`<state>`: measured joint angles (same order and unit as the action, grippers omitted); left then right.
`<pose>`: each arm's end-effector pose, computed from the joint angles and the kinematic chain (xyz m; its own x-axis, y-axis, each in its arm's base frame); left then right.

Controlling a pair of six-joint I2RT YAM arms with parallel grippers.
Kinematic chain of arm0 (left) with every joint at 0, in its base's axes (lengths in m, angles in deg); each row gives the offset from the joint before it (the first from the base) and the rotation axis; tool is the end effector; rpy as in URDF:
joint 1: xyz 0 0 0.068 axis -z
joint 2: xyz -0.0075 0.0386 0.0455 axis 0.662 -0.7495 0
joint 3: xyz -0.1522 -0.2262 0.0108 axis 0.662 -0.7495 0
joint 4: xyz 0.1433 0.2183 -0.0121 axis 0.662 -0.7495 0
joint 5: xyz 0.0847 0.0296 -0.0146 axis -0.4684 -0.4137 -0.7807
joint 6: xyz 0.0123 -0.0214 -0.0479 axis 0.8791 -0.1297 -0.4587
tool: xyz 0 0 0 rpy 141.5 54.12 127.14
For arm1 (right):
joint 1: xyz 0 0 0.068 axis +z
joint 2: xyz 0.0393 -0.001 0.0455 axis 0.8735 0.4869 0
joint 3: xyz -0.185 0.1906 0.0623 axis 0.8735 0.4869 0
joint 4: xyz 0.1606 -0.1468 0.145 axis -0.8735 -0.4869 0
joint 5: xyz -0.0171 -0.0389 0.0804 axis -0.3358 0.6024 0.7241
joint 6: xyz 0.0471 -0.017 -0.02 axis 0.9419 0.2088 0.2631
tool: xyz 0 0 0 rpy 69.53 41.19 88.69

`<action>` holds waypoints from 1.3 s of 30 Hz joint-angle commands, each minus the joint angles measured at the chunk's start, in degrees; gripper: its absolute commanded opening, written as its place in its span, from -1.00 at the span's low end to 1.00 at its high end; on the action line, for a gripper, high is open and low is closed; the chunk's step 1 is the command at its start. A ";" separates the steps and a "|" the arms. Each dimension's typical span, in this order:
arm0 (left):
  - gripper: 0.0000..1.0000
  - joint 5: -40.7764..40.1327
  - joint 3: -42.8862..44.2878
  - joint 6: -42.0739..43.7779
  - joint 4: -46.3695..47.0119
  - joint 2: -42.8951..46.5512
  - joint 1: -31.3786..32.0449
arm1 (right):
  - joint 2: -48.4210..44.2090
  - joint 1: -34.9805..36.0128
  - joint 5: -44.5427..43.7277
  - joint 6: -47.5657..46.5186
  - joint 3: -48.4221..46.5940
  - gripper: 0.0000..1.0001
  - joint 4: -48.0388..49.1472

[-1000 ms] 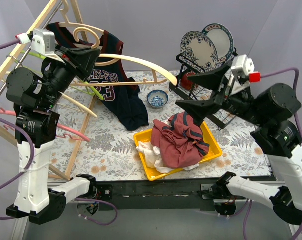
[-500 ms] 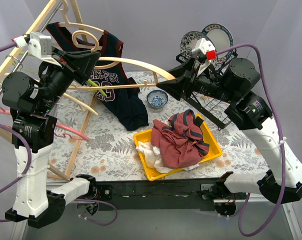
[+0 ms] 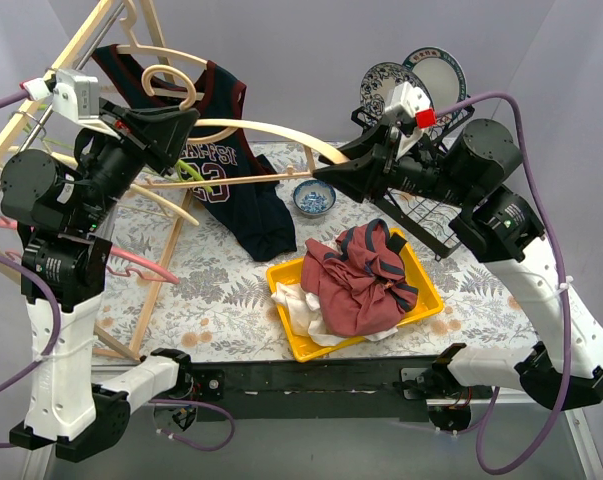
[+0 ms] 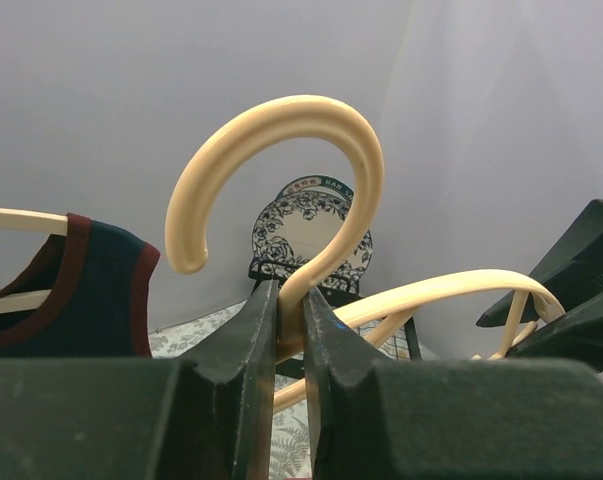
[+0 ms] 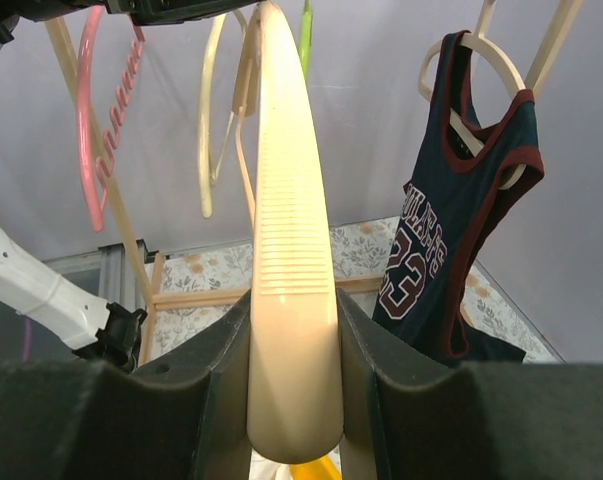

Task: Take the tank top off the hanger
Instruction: Place the hanger at the clothesline.

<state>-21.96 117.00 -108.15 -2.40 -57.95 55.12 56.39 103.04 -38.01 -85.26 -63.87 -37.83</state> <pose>0.1243 -0.0433 0.5858 -0.2817 -0.7231 -0.6307 0.5588 0.4107 -0.7205 0.1497 0.1592 0.5563 0.1196 0.1709 -0.9780 -0.9477 0.3134 -0.0611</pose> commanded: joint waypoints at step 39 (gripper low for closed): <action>0.96 -1.49 11.61 -14.49 1.35 8.52 0.13 | 2.99 0.01 -12.95 -6.40 4.28 -0.97 29.42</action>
<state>-23.05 128.24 -121.63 -0.93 -49.32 55.14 57.31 102.99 -52.28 -91.76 -56.72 -17.55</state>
